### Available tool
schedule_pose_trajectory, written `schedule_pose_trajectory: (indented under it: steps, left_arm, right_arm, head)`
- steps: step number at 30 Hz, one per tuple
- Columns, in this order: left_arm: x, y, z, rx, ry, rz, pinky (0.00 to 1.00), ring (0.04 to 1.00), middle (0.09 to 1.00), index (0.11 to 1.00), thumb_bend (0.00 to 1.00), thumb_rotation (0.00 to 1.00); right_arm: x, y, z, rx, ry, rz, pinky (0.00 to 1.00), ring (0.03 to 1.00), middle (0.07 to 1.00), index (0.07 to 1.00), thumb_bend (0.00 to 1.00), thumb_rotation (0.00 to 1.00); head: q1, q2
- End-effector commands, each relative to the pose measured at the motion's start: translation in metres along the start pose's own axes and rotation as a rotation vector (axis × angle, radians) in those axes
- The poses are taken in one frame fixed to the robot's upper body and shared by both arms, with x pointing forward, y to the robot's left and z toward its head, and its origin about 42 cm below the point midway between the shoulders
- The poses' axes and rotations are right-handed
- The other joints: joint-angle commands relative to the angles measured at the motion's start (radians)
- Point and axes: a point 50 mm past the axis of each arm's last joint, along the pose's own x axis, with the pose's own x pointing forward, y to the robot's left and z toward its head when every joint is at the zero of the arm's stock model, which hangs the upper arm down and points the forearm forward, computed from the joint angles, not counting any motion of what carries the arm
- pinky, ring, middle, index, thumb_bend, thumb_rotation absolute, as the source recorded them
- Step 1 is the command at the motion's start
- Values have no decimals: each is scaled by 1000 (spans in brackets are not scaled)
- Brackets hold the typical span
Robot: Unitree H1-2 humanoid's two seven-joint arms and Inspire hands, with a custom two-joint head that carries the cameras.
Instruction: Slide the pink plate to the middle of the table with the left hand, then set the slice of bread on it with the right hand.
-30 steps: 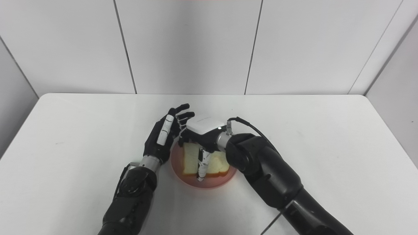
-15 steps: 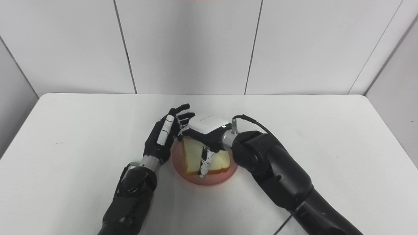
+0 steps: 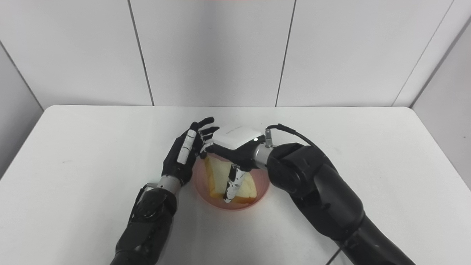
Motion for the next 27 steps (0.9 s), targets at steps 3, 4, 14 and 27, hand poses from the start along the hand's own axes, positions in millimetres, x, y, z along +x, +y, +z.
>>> schedule_pose_trajectory:
  steps: [3, 4, 14, 27]
  left_arm:
    - [-39, 13, -50, -42, 197, 49, 664, 694, 694, 729, 752, 805]
    - [-39, 14, -50, -40, 197, 48, 663, 692, 692, 728, 754, 804]
    - [-40, 14, -49, -38, 199, 46, 653, 700, 711, 746, 748, 810]
    - [-43, 13, -51, -68, 198, 51, 631, 689, 698, 735, 755, 785]
  right_arm:
    - [-10, -21, -1, -23, 28, -60, 907, 943, 925, 768, 1000, 245]
    - [-10, -20, -2, -27, 34, -58, 912, 946, 928, 768, 1000, 245]
    - [-3, -10, -11, -77, 121, -44, 1000, 1000, 999, 797, 1000, 297]
    - [13, 10, -20, -98, 195, -70, 1000, 1000, 1000, 818, 1000, 337]
  head:
    - [2, -2]
    - [2, -2]
    - [0, -2]
    - [-1, 3]
